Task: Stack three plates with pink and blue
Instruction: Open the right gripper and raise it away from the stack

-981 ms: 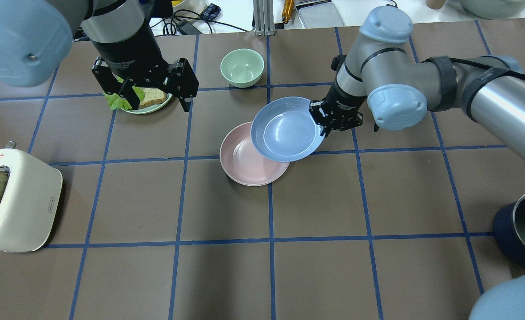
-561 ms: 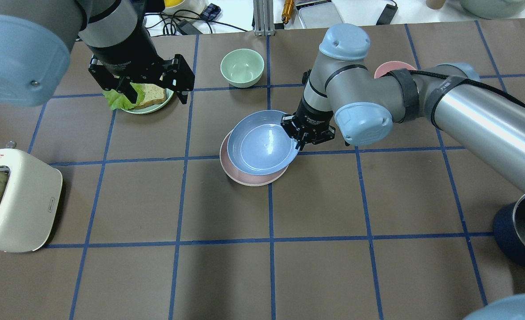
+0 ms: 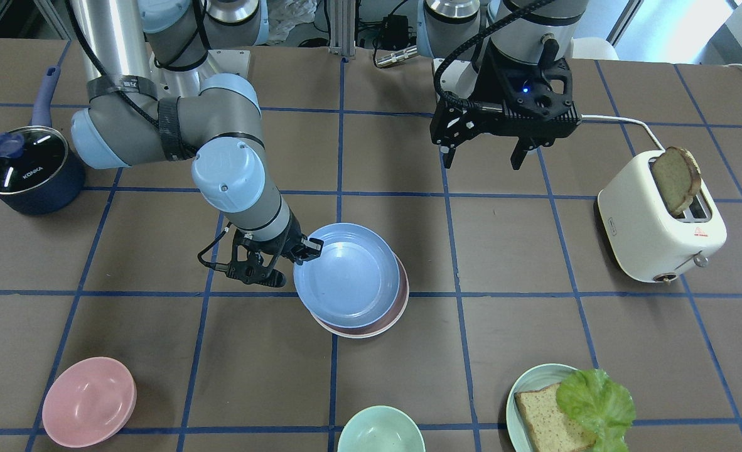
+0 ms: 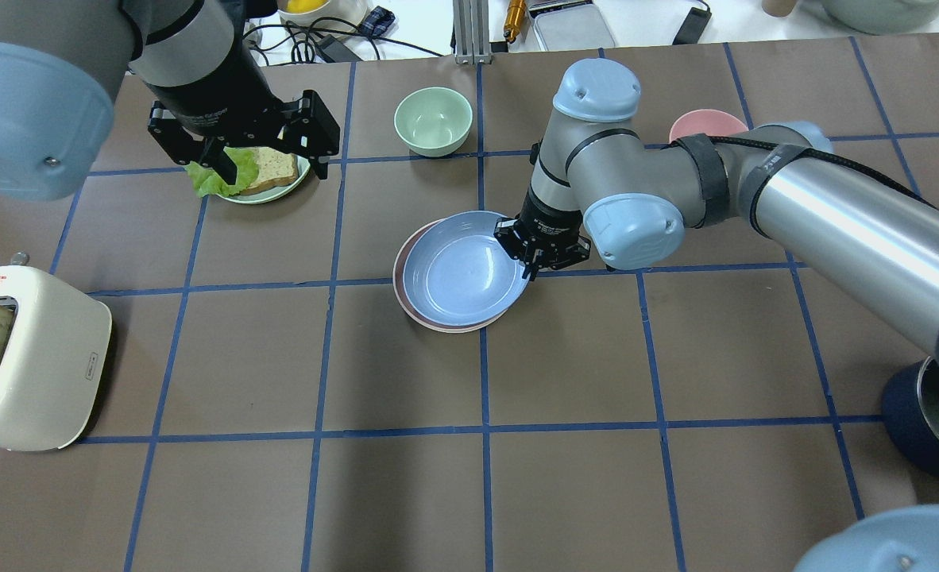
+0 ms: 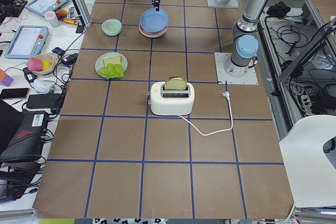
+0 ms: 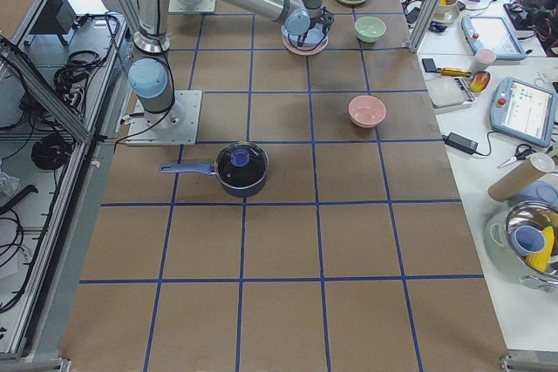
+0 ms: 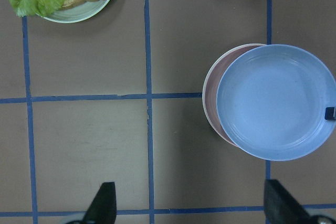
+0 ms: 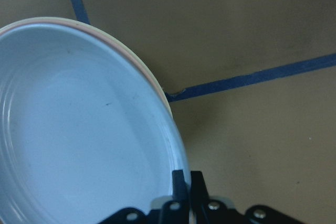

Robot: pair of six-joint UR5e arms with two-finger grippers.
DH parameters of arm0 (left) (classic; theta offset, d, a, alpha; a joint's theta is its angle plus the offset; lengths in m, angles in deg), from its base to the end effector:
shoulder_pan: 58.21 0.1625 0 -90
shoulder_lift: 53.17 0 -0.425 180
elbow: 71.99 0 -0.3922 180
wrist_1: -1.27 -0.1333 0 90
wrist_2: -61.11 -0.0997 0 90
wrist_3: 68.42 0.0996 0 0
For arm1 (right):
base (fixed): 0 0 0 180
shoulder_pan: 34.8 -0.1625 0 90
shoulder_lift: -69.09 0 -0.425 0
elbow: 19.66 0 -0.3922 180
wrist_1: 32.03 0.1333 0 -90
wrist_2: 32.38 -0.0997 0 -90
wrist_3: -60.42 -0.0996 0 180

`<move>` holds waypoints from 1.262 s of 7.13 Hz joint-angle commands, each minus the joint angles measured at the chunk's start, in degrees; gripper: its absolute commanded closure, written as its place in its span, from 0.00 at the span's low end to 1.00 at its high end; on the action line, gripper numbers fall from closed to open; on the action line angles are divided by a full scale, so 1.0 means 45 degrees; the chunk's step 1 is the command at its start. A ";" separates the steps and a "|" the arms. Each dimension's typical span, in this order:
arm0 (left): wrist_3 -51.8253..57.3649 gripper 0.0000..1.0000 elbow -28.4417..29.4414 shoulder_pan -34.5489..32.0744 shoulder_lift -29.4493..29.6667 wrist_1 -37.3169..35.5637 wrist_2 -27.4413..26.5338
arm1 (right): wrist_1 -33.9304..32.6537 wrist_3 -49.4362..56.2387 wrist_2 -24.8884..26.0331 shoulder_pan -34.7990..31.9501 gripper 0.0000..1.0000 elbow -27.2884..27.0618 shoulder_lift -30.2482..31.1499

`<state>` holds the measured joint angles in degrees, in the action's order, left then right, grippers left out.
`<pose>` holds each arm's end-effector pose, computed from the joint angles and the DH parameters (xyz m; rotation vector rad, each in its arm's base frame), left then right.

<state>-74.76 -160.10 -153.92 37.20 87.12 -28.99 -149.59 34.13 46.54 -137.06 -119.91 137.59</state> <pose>-0.1826 -0.4881 0.5086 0.0173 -3.1291 0.1544 0.2725 -0.5359 0.2468 0.3740 2.9531 0.1981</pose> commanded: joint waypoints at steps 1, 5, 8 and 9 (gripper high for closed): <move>-0.0057 0.00 -0.0011 0.0037 -0.0101 0.0062 -0.0017 | -0.0008 -0.0172 -0.0095 0.0010 0.52 0.0128 -0.0124; -0.0057 0.00 -0.0011 0.0037 -0.0120 0.0062 -0.0017 | 0.1108 0.1786 0.0372 0.1643 0.00 0.2695 -0.0066; -0.0057 0.00 -0.0030 0.0017 -0.0120 0.0043 0.0002 | 0.4650 0.4546 0.2108 0.2041 0.00 0.4972 0.0962; -0.0057 0.00 -0.0030 0.0017 -0.0120 0.0062 0.0003 | 0.4950 0.5307 0.2266 0.2041 0.00 0.4953 0.1646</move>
<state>-75.01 -160.23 -153.83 36.65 87.38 -29.01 -130.85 53.57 55.11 -128.02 -98.51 141.33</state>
